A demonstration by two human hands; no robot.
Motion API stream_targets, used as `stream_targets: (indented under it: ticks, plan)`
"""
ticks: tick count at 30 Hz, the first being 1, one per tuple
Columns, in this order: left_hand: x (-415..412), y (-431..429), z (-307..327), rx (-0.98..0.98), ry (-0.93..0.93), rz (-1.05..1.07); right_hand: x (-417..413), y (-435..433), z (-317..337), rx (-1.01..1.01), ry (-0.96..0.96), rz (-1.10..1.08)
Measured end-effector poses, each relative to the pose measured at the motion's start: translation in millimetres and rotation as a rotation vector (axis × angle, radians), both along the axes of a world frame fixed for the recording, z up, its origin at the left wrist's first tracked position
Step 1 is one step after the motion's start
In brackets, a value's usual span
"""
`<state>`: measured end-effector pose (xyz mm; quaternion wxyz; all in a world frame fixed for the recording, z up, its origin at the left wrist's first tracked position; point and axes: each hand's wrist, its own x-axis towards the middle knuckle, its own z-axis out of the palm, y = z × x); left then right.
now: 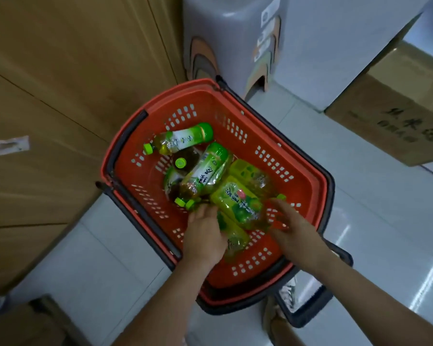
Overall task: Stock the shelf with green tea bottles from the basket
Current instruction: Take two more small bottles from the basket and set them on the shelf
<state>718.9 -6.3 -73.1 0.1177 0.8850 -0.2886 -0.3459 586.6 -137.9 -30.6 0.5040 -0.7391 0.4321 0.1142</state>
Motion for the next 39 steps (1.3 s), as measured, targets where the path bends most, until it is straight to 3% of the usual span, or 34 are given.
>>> stream_targets:
  ticks: [4,7,12,15,20,26,29,33,36,37,39]
  plan:
    - [56.2,-17.0,-38.0,0.108,-0.075,0.141,27.9,-15.9,-40.0,0.124,-0.007,0.022]
    - [90.1,-24.5,-64.3,0.216,0.018,0.237,41.7,-21.0,-67.5,0.221,-0.009,0.023]
    - [99.7,-20.5,-98.5,0.381,0.026,0.167,49.3,-18.2,-94.4,0.29,0.002,0.052]
    - [104.9,-14.1,-101.7,0.296,-0.109,0.104,53.5,-15.1,-93.7,0.306,-0.025,0.071]
    - [95.1,-24.1,-61.8,-0.074,-0.129,0.077,67.5,-19.2,-88.1,0.315,-0.043,0.074]
    - [99.3,-39.6,19.8,-0.228,-0.098,0.197,104.0,-20.8,-71.0,-0.175,-0.116,0.296]
    - [122.3,-32.3,55.7,-0.292,0.092,0.317,124.0,-27.9,-54.3,-0.175,-0.165,0.414]
    - [146.3,-28.2,71.0,-0.462,0.495,0.385,136.6,-37.3,-35.8,0.046,-0.286,0.339]
    - [153.0,-32.9,46.7,-0.572,0.684,0.669,131.4,-37.4,-44.3,0.193,-0.264,0.148]
    - [155.0,-33.1,31.7,-0.523,0.582,0.68,126.7,-35.5,-53.0,0.252,-0.248,0.026]
    - [163.6,-29.7,-2.6,-0.218,0.123,0.311,117.0,-31.8,-67.2,0.381,-0.189,-0.23]
